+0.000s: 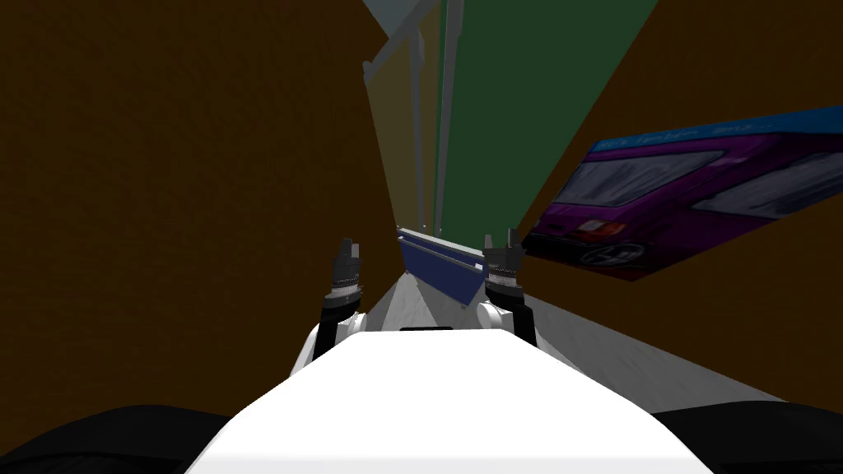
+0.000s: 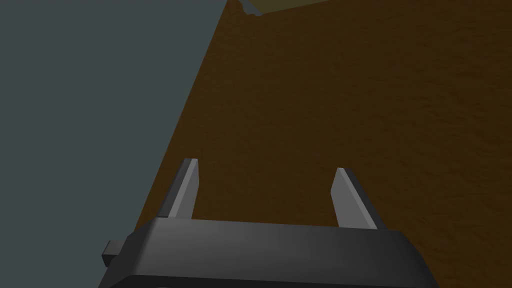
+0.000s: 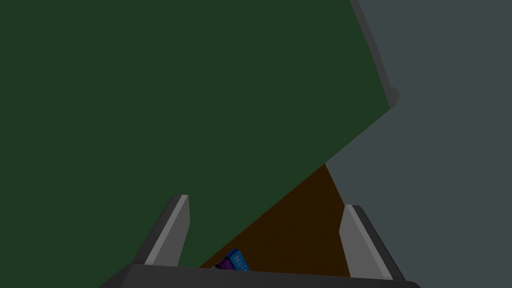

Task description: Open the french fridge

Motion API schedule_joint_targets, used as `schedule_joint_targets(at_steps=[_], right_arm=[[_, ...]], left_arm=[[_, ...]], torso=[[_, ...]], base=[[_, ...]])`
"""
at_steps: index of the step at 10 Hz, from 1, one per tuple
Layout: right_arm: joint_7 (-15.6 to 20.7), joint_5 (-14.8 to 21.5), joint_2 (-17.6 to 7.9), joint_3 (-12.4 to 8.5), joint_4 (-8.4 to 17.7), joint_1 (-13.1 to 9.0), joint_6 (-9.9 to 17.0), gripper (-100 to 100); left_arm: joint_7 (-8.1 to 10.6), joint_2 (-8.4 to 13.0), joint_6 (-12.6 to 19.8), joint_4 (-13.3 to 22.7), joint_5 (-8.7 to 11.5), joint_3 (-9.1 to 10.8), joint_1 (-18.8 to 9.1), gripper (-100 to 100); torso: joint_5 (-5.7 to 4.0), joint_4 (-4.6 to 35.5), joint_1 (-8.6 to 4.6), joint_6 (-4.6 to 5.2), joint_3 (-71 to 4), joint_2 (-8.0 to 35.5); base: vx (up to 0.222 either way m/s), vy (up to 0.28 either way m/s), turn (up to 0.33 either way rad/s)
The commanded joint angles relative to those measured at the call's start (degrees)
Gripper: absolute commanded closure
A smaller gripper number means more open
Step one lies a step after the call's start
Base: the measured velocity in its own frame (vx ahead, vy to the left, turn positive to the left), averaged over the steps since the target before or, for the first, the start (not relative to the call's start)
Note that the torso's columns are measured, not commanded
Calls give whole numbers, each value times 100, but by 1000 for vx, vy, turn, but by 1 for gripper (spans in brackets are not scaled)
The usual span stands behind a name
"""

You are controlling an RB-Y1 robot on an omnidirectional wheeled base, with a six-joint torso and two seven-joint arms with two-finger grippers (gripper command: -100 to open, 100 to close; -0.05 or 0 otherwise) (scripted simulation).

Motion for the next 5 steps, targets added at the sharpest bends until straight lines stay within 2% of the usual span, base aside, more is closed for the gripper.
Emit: schedule_joint_targets(at_steps=[1,5], right_arm=[[0,0,0,0,0,0,0,0],[0,0,0,0,-1,0,0,0]], left_arm=[[0,0,0,0,0,0,0,0],[0,0,0,-1,0,0,0,0]], torso=[[0,235,0,0,-467,232],[0,1846,0,0,-3692,1845]], base=[[0,0,0],[0,0,0]])
